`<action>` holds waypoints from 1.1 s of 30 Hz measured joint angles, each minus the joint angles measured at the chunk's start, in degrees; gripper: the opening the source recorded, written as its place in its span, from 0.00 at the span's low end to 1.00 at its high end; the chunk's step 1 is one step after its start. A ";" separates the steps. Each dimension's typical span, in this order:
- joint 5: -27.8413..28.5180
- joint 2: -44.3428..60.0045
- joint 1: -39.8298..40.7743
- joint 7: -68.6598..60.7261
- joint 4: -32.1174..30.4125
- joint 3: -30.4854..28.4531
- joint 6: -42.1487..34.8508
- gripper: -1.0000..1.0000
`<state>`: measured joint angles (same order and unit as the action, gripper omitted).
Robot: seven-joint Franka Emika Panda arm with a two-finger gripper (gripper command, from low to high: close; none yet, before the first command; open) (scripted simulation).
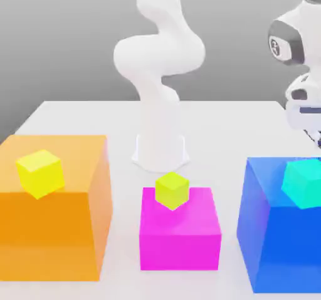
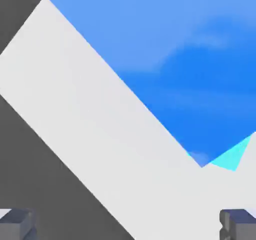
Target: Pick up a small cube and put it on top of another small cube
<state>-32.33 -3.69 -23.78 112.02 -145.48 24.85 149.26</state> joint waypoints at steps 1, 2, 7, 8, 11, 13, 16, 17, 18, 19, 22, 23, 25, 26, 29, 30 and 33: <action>1.69 1.32 -0.34 2.78 -0.35 0.28 0.89 0.50; 3.67 2.66 -0.71 5.68 -0.68 0.40 1.78 0.50; 16.86 8.55 -3.64 22.30 -2.28 -1.70 5.85 0.50; 20.03 9.49 -4.50 26.01 -2.56 -2.60 6.50 0.50; 30.13 11.76 -7.92 37.57 -3.21 -6.38 7.99 0.50; 36.71 13.08 -9.62 44.75 -3.34 -8.49 8.80 0.50; 41.48 16.47 -12.12 49.05 -2.67 -11.55 11.53 0.50; 42.63 17.81 -12.77 49.95 -2.39 -12.41 12.60 0.50; 43.65 19.22 -13.34 50.73 -2.10 -13.19 13.70 0.50; 44.57 20.67 -14.02 51.45 -1.83 -14.07 14.83 0.50; 46.43 24.70 -15.72 53.00 -1.16 -16.28 17.91 0.00; 46.43 24.70 -15.72 53.00 -1.16 -16.28 17.91 0.00; 46.41 24.70 -15.73 52.98 -1.16 -16.29 17.98 0.00; 46.39 24.70 -15.73 52.96 -1.16 -16.29 18.03 0.00; 46.38 24.63 -15.76 52.94 -1.16 -16.31 17.99 0.00; 45.92 23.57 -15.41 52.55 -1.33 -15.82 17.18 0.00; 43.56 19.47 -14.01 50.70 -2.07 -13.83 14.06 0.00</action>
<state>11.22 15.78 -37.80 162.72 -147.54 11.01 163.32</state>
